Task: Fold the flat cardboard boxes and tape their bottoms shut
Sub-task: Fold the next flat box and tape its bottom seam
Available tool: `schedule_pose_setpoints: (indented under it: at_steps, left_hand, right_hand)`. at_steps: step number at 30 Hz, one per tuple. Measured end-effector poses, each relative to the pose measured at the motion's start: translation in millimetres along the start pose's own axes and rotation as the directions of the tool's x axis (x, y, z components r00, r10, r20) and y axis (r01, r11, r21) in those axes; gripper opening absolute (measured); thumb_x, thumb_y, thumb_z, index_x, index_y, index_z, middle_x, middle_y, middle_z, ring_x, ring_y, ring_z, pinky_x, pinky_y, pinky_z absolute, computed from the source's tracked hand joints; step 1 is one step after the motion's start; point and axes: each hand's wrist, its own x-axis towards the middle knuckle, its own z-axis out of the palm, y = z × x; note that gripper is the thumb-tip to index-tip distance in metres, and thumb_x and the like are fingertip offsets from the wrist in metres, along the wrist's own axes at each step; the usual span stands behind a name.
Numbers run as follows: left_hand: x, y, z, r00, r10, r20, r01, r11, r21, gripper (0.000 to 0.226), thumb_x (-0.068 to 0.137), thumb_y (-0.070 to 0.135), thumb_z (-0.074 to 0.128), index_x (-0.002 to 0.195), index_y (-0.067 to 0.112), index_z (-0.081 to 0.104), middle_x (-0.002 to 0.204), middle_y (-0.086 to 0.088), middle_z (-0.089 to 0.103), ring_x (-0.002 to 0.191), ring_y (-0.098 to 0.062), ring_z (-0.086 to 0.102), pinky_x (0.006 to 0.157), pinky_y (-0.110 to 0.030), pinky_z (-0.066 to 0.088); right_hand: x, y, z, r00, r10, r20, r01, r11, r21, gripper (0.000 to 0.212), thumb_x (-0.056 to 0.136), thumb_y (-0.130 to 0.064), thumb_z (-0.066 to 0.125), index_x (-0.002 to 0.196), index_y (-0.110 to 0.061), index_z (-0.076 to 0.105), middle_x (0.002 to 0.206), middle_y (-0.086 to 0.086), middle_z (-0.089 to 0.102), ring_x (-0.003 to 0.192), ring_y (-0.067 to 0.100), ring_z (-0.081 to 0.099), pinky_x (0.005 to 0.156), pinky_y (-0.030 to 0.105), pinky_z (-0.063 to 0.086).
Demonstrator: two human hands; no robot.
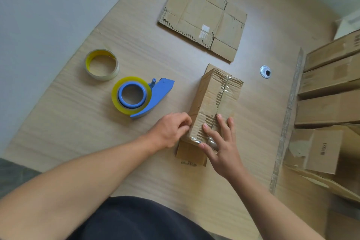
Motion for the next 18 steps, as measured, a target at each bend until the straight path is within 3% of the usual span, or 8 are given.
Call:
schedule_pose_setpoints:
  at_steps: [3,8,10,14,18]
  left_hand:
    - [-4.8,1.1,6.9,0.974,-0.180,-0.139,0.161,0.977,-0.141,0.028,0.088,0.023,0.071,0.106,0.022,0.050,0.093,0.007,0.054,0.083,-0.008,0.051,0.070,-0.013,0.037]
    - [-2.3,11.6,14.9,0.947,-0.268,-0.178,0.219,0.942,-0.256,0.013,0.091,0.021,0.068,0.082,0.021,0.059,0.074,0.012,0.056,0.067,0.000,0.049,0.064,-0.020,0.037]
    - [-6.3,13.5,18.2,0.946,-0.290,-0.144,0.226,0.909,-0.350,0.007,0.094,0.020,0.065,0.098,0.020,0.071,0.087,0.011,0.066,0.081,-0.001,0.059,0.073,-0.016,0.045]
    - [-18.2,11.5,19.8,0.953,-0.288,-0.090,0.220,0.868,-0.446,0.032,0.093,0.018,0.068,0.125,0.013,0.068,0.116,0.006,0.065,0.110,-0.009,0.061,0.095,-0.014,0.045]
    - [-21.8,13.1,22.2,0.960,-0.261,-0.102,0.203,0.899,-0.387,0.039,0.091,0.025,0.070,0.128,0.015,0.066,0.111,0.017,0.058,0.109,-0.003,0.058,0.089,-0.002,0.039]
  right_hand:
    - [-0.9,-1.5,0.3,1.000,0.018,-0.002,-0.018,1.000,0.010,0.051,0.088,-0.050,0.059,0.135,-0.030,0.058,0.162,0.005,0.019,0.152,0.031,-0.004,0.118,0.042,0.008]
    - [-0.7,-4.2,0.5,1.000,0.017,-0.017,-0.017,0.999,0.029,0.049,0.087,-0.045,0.063,0.134,-0.029,0.058,0.161,0.009,0.022,0.152,0.036,-0.002,0.118,0.043,0.008]
    - [-0.4,-4.5,0.5,1.000,0.012,-0.019,-0.012,0.999,0.035,0.049,0.088,-0.045,0.064,0.133,-0.029,0.057,0.161,0.009,0.022,0.151,0.036,-0.002,0.118,0.044,0.008]
    - [-0.1,-4.9,1.2,1.000,0.005,-0.027,-0.003,0.999,0.046,0.050,0.088,-0.048,0.060,0.133,-0.026,0.059,0.161,0.011,0.023,0.151,0.039,-0.001,0.117,0.046,0.008]
    - [-1.8,-4.1,2.0,1.000,0.002,-0.028,-0.001,0.999,0.042,0.051,0.089,-0.048,0.061,0.134,-0.024,0.060,0.162,0.009,0.021,0.151,0.037,-0.003,0.118,0.044,0.006]
